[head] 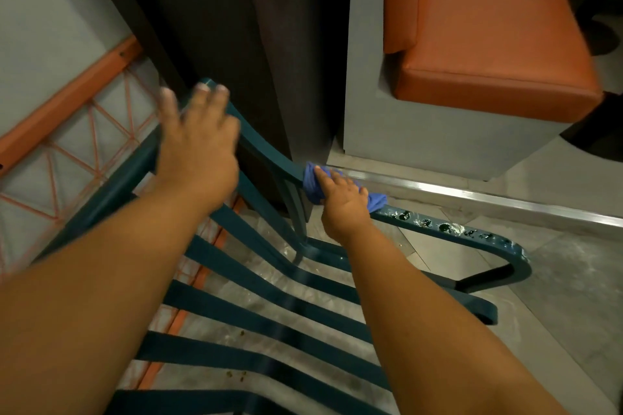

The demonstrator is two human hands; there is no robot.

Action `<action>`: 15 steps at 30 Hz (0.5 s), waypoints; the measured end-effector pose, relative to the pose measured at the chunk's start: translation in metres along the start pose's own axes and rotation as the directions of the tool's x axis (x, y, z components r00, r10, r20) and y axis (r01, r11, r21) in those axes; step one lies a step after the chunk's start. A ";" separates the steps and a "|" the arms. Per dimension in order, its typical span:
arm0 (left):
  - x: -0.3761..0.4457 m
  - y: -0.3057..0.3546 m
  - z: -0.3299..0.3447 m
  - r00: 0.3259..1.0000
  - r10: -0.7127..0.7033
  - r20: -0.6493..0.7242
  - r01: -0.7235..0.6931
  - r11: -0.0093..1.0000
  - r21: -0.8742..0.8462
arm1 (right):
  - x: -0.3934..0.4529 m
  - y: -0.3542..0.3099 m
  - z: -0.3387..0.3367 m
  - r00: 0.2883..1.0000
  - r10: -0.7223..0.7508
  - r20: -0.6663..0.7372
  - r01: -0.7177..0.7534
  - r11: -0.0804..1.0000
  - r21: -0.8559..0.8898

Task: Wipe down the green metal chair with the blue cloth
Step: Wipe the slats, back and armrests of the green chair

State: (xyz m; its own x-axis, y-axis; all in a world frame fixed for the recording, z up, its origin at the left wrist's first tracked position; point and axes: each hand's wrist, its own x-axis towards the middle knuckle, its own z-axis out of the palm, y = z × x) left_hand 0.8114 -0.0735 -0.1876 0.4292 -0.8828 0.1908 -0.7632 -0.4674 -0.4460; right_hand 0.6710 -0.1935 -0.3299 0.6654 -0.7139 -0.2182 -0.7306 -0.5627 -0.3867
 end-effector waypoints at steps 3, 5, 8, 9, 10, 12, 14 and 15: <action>-0.002 0.049 0.019 0.955 0.224 0.194 -0.196 0.969 -0.152 | -0.006 0.013 0.011 0.992 -0.104 -0.065 0.102 0.994 -0.042; -0.003 0.071 0.032 0.888 0.280 0.364 -0.222 0.956 -0.194 | -0.005 0.021 0.011 0.997 -0.038 -0.063 0.034 0.997 -0.065; -0.004 0.090 0.042 0.810 0.256 0.527 -0.195 0.966 -0.168 | 0.000 0.011 0.004 0.994 0.105 0.021 -0.104 0.993 -0.055; -0.004 0.093 0.041 0.805 0.244 0.540 -0.193 0.970 -0.151 | -0.001 0.007 0.003 0.995 0.095 0.028 -0.093 0.995 -0.044; -0.004 0.096 0.039 0.805 0.234 0.545 -0.191 0.972 -0.135 | -0.005 0.007 0.004 0.998 0.055 0.012 -0.054 0.998 -0.037; -0.004 0.100 0.035 0.805 0.210 0.555 -0.176 0.978 -0.113 | -0.015 0.018 0.008 0.997 -0.055 -0.053 0.052 0.997 -0.051; -0.004 0.106 0.035 0.802 0.188 0.567 -0.159 0.982 -0.102 | -0.021 0.036 0.012 0.990 -0.098 -0.099 0.091 0.994 -0.067; -0.005 0.109 0.035 0.798 0.178 0.576 -0.151 0.984 -0.095 | -0.020 0.042 0.012 0.992 -0.074 -0.104 0.067 0.995 -0.072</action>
State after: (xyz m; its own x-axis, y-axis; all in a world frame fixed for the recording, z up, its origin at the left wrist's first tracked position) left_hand 0.7425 -0.1182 -0.2682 0.4848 -0.7612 -0.4307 -0.8617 -0.3311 -0.3846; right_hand 0.6283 -0.1978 -0.3528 0.6984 -0.7094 -0.0949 -0.6935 -0.6380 -0.3347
